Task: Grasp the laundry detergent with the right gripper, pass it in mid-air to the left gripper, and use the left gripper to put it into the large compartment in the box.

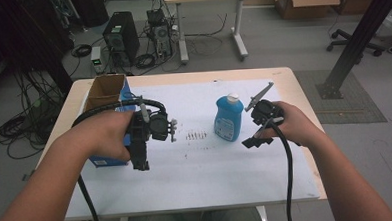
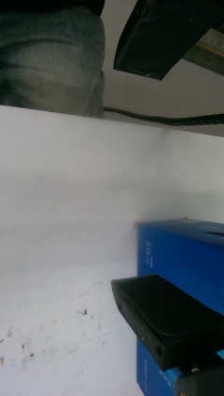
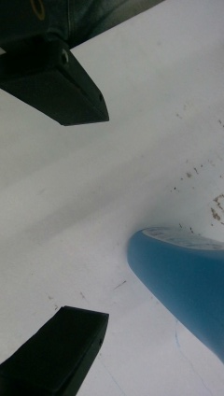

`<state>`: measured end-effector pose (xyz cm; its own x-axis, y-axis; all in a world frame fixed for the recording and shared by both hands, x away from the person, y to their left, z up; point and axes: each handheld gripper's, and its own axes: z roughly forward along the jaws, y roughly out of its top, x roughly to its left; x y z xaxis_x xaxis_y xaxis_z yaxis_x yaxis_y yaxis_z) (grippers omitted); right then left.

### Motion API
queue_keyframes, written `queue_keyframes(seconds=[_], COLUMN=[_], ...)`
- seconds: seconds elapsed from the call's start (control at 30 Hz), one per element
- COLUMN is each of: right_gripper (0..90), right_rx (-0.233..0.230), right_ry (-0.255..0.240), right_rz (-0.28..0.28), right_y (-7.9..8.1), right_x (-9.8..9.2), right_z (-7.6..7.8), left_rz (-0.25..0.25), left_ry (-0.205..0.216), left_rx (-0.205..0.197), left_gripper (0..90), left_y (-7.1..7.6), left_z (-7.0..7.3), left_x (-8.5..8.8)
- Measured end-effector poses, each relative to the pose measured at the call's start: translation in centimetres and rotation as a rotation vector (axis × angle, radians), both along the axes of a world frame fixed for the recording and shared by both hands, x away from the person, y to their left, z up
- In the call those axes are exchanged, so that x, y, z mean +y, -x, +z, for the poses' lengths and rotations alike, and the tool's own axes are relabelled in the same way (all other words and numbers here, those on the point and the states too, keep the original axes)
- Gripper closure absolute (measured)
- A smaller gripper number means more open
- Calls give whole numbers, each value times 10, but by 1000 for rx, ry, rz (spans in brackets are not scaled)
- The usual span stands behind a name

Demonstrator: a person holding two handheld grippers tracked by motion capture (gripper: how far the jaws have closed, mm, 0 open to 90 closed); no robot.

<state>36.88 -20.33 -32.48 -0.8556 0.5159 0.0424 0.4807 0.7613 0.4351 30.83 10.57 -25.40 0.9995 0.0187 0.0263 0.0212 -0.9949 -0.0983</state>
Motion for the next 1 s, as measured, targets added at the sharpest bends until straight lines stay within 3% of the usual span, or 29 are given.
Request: queue_keyframes(seconds=[0.6,1.0], right_gripper=[47,50], right_rx=[-30,-92], right_ry=[-95,-167], right_rz=[-53,-56], right_y=[-6,-9], right_x=[-14,-15], right_z=[-25,-39], left_rz=[-5,-2], left_ry=[-9,-6], left_rx=[8,15], left_gripper=[4,4], left_y=[-1,-4], left_z=[-2,-5], left_x=[-3,-2])
